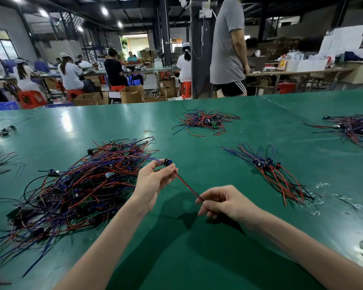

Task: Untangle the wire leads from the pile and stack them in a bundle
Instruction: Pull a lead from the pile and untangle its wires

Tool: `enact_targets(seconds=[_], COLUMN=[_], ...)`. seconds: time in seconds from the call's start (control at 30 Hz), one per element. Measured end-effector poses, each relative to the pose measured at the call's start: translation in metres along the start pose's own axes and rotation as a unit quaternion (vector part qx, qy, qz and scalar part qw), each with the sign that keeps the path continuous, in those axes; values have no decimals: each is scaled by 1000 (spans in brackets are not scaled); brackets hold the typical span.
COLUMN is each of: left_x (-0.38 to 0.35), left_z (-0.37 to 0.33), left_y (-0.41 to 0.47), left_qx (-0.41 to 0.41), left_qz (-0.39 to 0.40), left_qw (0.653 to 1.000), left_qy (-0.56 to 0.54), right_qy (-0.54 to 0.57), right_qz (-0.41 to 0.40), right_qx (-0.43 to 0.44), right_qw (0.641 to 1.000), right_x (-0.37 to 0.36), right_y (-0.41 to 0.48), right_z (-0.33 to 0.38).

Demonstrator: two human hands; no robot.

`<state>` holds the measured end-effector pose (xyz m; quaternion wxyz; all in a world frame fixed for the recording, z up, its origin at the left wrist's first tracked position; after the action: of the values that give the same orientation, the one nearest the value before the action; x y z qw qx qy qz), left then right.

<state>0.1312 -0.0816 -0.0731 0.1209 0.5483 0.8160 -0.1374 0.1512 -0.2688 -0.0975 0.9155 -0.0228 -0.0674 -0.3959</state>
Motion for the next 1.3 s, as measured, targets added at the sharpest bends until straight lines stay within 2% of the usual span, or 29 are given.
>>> enact_targets(seconds=[0.2,0.47,0.73,1.03,1.2,1.3], left_x=[2,12,7,15,13,14], left_z=[-2,4,5,14,16,15], left_y=[4,8,6,13,13,12], left_qx=[-16,-15,-72,4,11,12], left_qz=[-5,-28,-31,-30,-18,-21], left_qw=[1000,999,985,997,997,998], left_qy=[13,41,154,71,73,56], right_qy=[-60,-34,-49,-40,-71,-69], right_qz=[-9,12,31,45,22,30], right_qx=[15,73,104,113,149,129], right_qw=[998,997,993,992,986,989], right_x=[6,0,-5,0,5,5], right_y=[2,-8,-12,-10,-7,-6], right_z=[0,2,5,6,12,11])
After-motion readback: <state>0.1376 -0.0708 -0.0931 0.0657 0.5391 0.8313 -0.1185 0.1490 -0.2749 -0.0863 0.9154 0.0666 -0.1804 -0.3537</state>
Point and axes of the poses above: each hand's wrist, its own y-axis towards the middle knuckle, its own x-axis out of the back of the hand, z = x × y, the point moved 6 cm from there along y, towards the middle knuckle, and after that the axes turned 5 degrees about x, right-handed, at the moved point
